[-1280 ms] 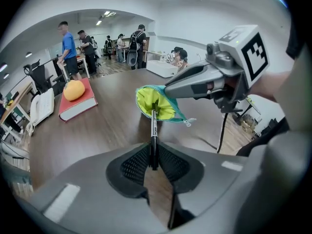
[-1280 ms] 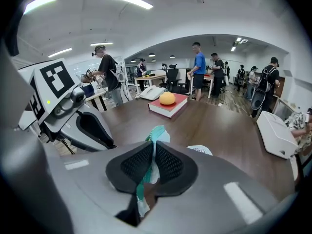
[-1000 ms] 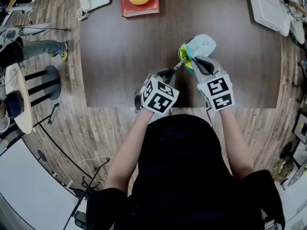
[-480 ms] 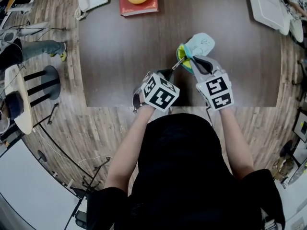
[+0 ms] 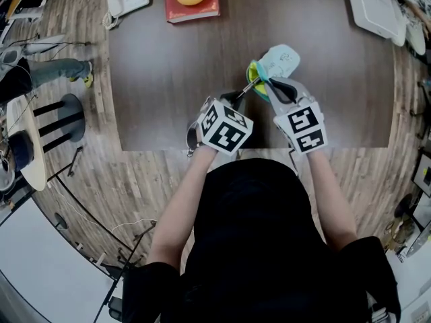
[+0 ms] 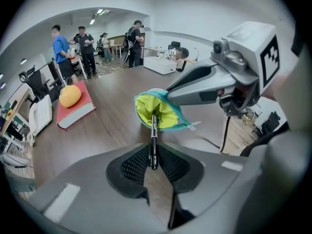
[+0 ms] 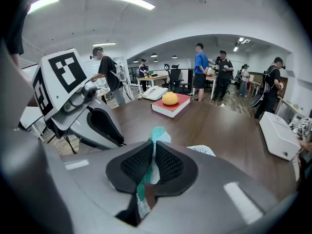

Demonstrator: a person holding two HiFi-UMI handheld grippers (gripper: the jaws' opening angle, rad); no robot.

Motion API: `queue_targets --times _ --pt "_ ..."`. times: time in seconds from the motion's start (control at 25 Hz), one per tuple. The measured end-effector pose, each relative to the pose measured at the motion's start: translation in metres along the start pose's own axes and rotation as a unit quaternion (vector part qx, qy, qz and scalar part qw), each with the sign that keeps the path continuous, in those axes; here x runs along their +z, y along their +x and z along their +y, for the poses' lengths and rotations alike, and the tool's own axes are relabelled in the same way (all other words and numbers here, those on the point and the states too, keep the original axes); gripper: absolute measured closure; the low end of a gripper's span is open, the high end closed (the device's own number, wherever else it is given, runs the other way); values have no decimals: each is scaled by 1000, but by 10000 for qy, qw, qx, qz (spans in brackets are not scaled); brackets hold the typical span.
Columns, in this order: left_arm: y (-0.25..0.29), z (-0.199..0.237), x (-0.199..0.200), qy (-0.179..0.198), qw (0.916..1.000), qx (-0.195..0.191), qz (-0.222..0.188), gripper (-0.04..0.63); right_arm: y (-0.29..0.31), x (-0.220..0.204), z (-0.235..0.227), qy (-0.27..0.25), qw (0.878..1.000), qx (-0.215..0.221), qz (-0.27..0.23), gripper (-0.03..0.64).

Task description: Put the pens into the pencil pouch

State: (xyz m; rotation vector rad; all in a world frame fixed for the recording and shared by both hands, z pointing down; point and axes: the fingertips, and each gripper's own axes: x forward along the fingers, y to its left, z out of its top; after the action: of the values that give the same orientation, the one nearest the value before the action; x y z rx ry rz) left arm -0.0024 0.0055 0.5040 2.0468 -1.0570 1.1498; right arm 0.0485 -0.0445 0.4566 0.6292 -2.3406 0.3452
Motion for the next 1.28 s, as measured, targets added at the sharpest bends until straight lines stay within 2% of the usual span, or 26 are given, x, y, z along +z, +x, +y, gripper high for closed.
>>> queue_targets --times 0.28,0.8,1.28 --pt "0 -1 19 63 9992 66 -395 532 -3 -2 1 29 10000 0 -21 588" --pt "8 -8 46 108 9966 17 -816 549 -3 -2 0 56 10000 20 -19 588" --pt "25 -11 59 201 9954 -18 -933 549 -5 -4 -1 167 9998 105 -12 588"
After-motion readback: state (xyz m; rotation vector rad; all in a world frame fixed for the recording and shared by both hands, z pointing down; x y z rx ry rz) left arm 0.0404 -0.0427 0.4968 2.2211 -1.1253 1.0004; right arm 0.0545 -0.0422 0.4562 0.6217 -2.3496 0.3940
